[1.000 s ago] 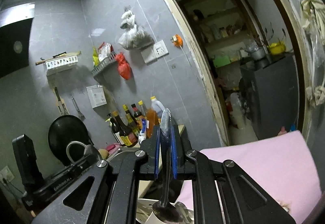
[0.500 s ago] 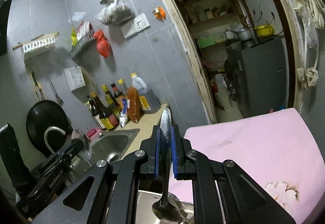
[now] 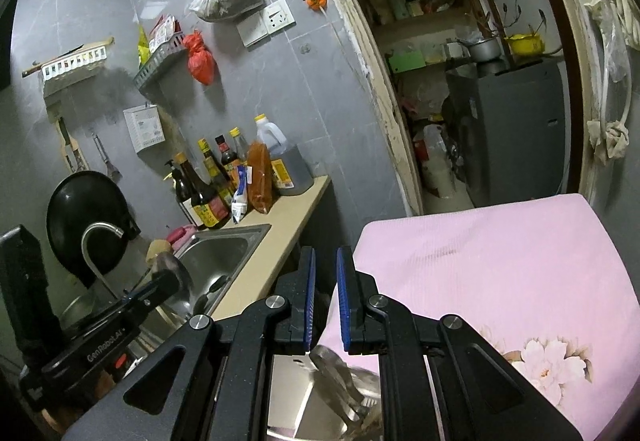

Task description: Organize utensils

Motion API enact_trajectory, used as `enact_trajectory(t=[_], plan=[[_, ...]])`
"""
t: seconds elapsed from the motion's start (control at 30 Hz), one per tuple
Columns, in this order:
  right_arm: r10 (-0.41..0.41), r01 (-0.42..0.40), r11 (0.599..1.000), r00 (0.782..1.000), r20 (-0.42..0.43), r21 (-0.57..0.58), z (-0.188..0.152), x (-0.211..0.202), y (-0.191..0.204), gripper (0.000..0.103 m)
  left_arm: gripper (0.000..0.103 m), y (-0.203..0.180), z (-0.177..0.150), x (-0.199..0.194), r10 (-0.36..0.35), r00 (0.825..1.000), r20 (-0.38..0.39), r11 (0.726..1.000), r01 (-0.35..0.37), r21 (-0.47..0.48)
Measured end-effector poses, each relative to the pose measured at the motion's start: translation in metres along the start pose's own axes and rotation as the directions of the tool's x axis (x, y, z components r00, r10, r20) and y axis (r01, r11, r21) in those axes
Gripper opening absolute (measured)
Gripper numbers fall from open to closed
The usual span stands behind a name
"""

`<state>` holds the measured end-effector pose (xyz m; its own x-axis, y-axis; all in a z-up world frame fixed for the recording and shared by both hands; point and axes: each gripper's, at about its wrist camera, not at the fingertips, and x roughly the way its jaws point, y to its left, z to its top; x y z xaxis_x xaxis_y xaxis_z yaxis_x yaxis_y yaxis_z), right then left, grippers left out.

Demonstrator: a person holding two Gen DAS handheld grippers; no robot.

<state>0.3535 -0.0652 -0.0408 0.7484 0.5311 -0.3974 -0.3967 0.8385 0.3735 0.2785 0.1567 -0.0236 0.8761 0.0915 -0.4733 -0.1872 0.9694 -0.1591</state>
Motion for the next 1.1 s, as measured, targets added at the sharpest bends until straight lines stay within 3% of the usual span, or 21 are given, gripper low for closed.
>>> enact_trajectory(t=[0.23, 0.47, 0.5, 0.57, 0.63, 0.73, 0.97, 1.1], plan=[[-0.015, 0.015, 1.000, 1.000, 0.018, -0.009, 0.000, -0.024, -0.005, 0.011, 0.007, 0.003, -0.007, -0.007, -0.067, 0.996, -0.061, 0.996, 0.064, -0.058], [-0.051, 0.052, 0.999, 0.997, 0.061, -0.011, 0.000, -0.062, -0.017, 0.012, 0.034, -0.010, -0.010, -0.028, -0.102, 0.994, -0.032, 0.993, 0.100, -0.069], [-0.054, 0.055, 0.998, 0.996, 0.067, -0.011, 0.001, -0.067, -0.019, 0.014, 0.037, -0.014, -0.011, -0.031, -0.102, 0.994, -0.027, 0.993, 0.100, -0.065], [-0.066, 0.067, 0.998, 0.994, 0.083, -0.012, 0.002, -0.081, -0.023, 0.030, 0.041, -0.021, -0.010, -0.040, -0.106, 0.994, -0.015, 0.993, 0.105, -0.054], [-0.071, 0.073, 0.997, 0.992, 0.106, -0.012, 0.003, -0.098, -0.027, 0.037, 0.048, -0.029, -0.010, -0.050, -0.108, 0.994, 0.002, 0.993, 0.108, -0.045], [-0.084, 0.089, 0.995, 0.988, 0.133, -0.033, 0.007, -0.123, -0.030, 0.038, 0.060, -0.038, -0.008, -0.065, -0.115, 0.993, 0.028, 0.992, 0.116, -0.043], [-0.123, 0.141, 0.986, 0.973, 0.195, -0.086, 0.007, -0.183, -0.035, 0.062, 0.080, -0.060, -0.017, -0.108, -0.138, 0.987, 0.085, 0.988, 0.143, -0.055], [-0.143, 0.166, 0.981, 0.969, 0.202, -0.102, 0.002, -0.212, -0.039, 0.067, 0.092, -0.070, -0.026, -0.131, -0.139, 0.985, 0.104, 0.988, 0.145, -0.051]])
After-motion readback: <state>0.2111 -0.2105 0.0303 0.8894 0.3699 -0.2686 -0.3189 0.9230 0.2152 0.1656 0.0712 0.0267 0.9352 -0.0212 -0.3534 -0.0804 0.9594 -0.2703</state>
